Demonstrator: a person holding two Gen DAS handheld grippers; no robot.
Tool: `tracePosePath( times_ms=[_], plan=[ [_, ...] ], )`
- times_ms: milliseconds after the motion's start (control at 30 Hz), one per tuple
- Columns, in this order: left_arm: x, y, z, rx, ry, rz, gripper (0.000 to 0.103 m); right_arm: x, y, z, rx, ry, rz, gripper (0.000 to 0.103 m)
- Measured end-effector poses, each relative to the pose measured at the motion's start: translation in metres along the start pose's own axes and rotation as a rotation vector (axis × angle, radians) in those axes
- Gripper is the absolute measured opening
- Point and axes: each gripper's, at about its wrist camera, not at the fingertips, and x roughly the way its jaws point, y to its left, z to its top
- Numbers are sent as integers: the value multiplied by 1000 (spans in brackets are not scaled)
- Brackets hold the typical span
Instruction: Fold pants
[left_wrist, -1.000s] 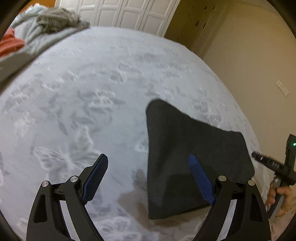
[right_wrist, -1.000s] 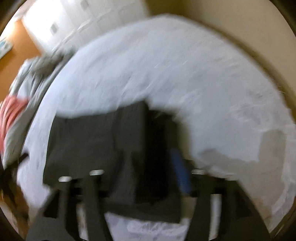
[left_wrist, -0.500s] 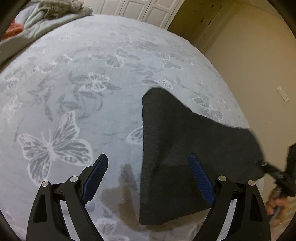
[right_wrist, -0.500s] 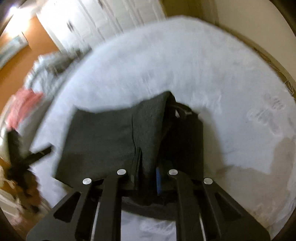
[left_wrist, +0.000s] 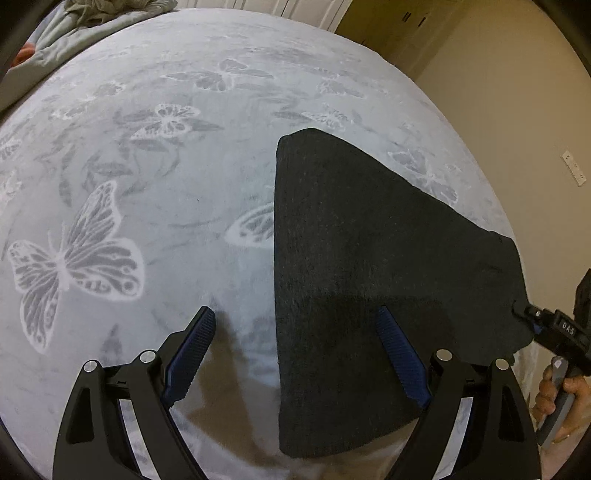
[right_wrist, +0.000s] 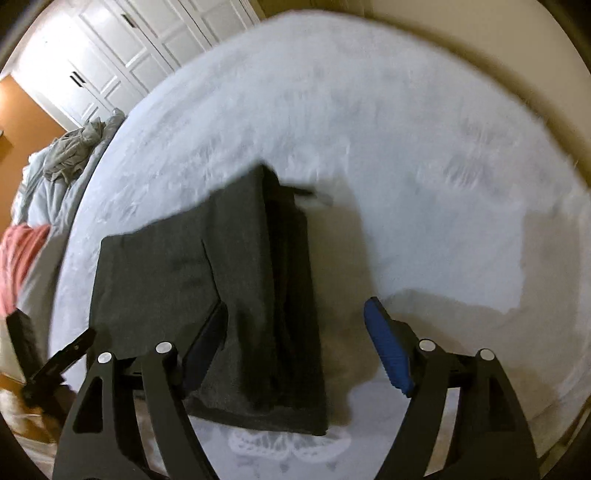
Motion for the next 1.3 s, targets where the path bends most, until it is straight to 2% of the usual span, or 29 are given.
tracePosePath(
  times_ms=[100, 233, 367, 433, 467, 500, 533, 567, 600, 633, 700, 733, 800, 867, 900, 933, 967, 1000, 1033, 1067, 1100, 1133, 1200, 1267, 1300],
  plan=[
    [0, -4, -1, 6, -13, 13, 86, 9, -5, 1, 12, 31, 42, 74],
    [3, -8, -3, 11, -24, 29, 86, 16, -3, -2, 16, 44, 85, 82],
    [7, -9, -3, 1, -28, 35, 89, 15, 3, -10, -47, 45, 55, 90],
    [10, -7, -2, -14, -26, 20, 91, 18, 9, -12, -79, 44, 26, 90],
    [12, -6, -1, -23, -21, -3, 91, 18, 11, -13, -97, 35, 12, 88],
    [15, -6, 2, -5, -11, -47, 90, 17, 12, -15, -110, 29, 16, 60],
    [17, -8, 6, 20, 4, -96, 68, 18, 16, -15, -123, 35, 70, 48],
    [19, -8, 11, 40, 24, -172, 40, 17, 17, -14, -107, 38, 97, 41],
    [20, -6, 15, 27, 45, -201, 17, 16, 19, -14, -99, 33, 106, 29],
    [17, 1, 22, -18, 57, -235, 14, 12, 25, -14, -114, 21, 113, 26],
    [-12, 9, 34, -31, 2, -275, 8, -2, 42, -13, -155, -32, 81, 25],
    [-28, 10, 37, -15, -26, -284, 7, -19, 54, -13, -162, -82, 129, 25],
    [-75, 23, 40, -2, -104, -289, 7, -38, 74, -16, -186, -130, 205, 25],
    [-104, 42, 35, 7, -146, -244, 8, -51, 102, -27, -247, -155, 267, 26],
    [-109, 61, 31, -13, -118, -198, 12, -46, 111, -33, -258, -135, 290, 29],
    [-104, 75, 27, -33, -74, -158, 24, -35, 116, -37, -260, -105, 296, 37],
    [-94, 93, 22, -64, -29, -88, 30, -15, 118, -44, -260, -52, 283, 42],
    [-89, 106, 18, -101, -19, -9, 30, 9, 116, -51, -260, 12, 227, 45],
    [-87, 121, 12, -156, -30, 104, 27, 24, 114, -57, -243, 62, 142, 49],
    [-93, 129, 10, -170, -61, 139, 27, 33, 111, -58, -217, 103, 96, 49],
    [-99, 129, 8, -153, -88, 118, 32, 27, 111, -57, -200, 80, 126, 49],
    [-112, 125, 6, -109, -136, 81, 45, 6, 113, -53, -210, 6, 148, 49],
    [-139, 106, -5, -19, -267, 65, 63, -20, 112, -53, -217, -96, 179, 50],
    [-153, 82, -13, 86, -352, 70, 76, -25, 109, -59, -203, -79, 253, 49],
    [-156, 60, -19, 173, -387, 63, 83, -24, 109, -63, -200, -66, 276, 49]
  ],
)
